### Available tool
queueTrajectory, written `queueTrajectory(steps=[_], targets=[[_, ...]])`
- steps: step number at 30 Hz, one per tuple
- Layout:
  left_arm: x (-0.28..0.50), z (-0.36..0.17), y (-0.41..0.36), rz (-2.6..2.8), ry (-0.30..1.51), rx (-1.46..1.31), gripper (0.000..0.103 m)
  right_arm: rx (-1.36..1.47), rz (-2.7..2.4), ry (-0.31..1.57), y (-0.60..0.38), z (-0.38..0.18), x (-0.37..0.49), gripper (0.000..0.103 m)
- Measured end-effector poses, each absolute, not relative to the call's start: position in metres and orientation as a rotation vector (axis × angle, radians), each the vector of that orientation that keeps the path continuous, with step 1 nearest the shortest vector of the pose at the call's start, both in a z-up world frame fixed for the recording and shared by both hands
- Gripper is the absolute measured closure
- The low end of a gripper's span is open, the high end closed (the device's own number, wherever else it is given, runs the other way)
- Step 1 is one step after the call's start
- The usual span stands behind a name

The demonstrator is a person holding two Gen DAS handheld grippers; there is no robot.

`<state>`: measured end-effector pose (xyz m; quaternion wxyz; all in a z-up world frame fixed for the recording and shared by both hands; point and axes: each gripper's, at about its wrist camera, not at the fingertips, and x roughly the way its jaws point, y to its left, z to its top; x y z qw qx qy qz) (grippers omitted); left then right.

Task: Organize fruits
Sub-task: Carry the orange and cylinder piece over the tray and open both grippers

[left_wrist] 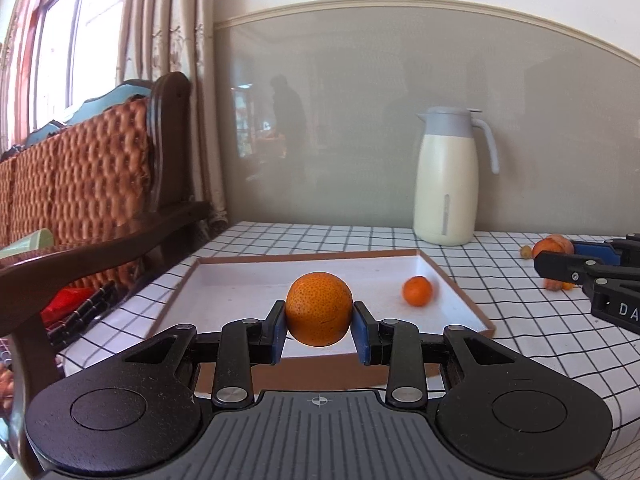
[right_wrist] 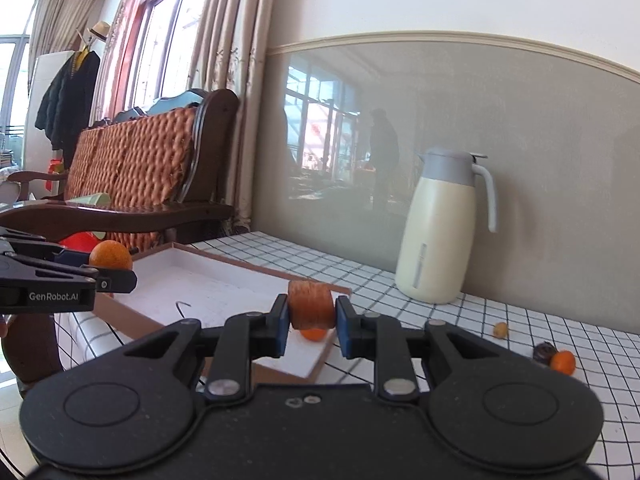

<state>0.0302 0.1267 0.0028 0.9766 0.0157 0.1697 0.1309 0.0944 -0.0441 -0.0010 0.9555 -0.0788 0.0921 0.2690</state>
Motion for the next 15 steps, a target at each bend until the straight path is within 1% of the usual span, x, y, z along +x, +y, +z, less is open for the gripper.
queueTrajectory(steps=[8,15], targets=[[0.030,0.012,0.170,0.351,0.316,-0.007,0.069,-0.138,0.568,0.177,-0.018,0.014,0.113,0.087],[0.043,0.016,0.193,0.396,0.298,-0.014,0.069,-0.149,0.565,0.158,0.006,0.017,0.134,0.087]])
